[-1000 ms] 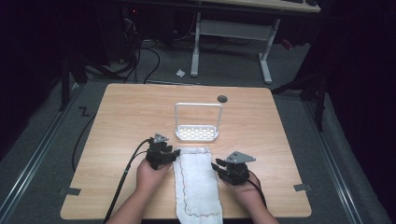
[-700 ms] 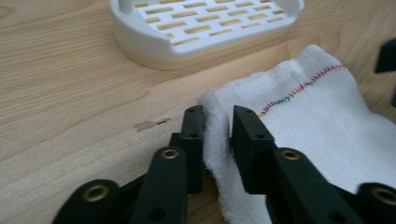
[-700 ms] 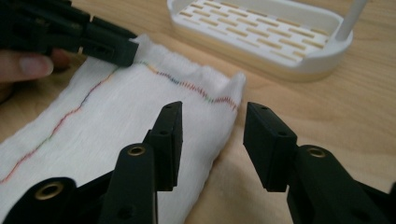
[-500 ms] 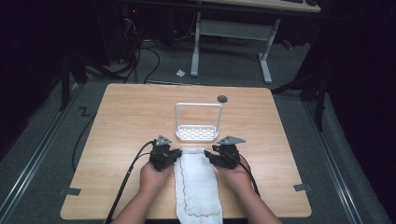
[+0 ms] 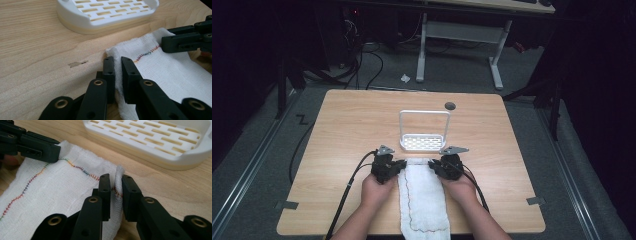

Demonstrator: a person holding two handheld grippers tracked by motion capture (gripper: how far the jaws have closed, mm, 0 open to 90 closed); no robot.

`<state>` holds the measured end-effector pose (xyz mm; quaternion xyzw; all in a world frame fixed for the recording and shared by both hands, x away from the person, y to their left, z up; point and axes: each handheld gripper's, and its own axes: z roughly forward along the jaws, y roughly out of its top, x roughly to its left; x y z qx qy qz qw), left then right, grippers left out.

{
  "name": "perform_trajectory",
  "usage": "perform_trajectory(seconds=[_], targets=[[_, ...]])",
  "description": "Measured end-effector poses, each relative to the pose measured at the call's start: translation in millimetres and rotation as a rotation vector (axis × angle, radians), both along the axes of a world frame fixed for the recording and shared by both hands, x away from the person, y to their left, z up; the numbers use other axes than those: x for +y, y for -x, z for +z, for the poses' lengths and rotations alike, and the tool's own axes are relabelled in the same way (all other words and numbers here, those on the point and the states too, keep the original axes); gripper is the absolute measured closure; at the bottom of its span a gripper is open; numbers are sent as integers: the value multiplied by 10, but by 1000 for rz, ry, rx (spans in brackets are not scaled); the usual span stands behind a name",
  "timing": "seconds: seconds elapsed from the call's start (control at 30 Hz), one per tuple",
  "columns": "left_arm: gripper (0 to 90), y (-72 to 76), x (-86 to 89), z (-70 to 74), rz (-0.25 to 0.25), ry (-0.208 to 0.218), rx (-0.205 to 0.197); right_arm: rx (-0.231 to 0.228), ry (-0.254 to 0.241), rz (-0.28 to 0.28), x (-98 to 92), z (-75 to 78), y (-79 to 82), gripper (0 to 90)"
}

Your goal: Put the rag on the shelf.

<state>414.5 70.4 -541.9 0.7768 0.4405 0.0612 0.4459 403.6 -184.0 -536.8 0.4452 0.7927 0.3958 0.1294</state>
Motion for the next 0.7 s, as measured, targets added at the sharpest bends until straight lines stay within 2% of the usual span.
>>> perform_trajectory(seconds=[0.2, 0.27, 0.47, 0.57, 0.6, 0.63, 0.7], targets=[[825, 19, -3, 4, -4, -12, -9, 10, -11, -28, 19, -3, 32, 821], [825, 20, -2, 3, -3, -10, -8, -17, 9, -27, 42, -8, 63, 843], [829, 23, -3, 5, -2, -11, -9, -45, 18, -11, 34, 3, 81, 857], [832, 64, -12, 27, -2, -31, -51, -52, 9, -4, 16, 27, 83, 857], [834, 85, -18, 35, 10, -15, -60, -58, 1, -4, 10, 45, 92, 857], [834, 101, -24, 44, 20, 1, -63, -86, 9, -3, -4, 83, 118, 858], [835, 124, -41, 66, 23, 15, -73, -93, 9, -4, -13, 99, 133, 858]])
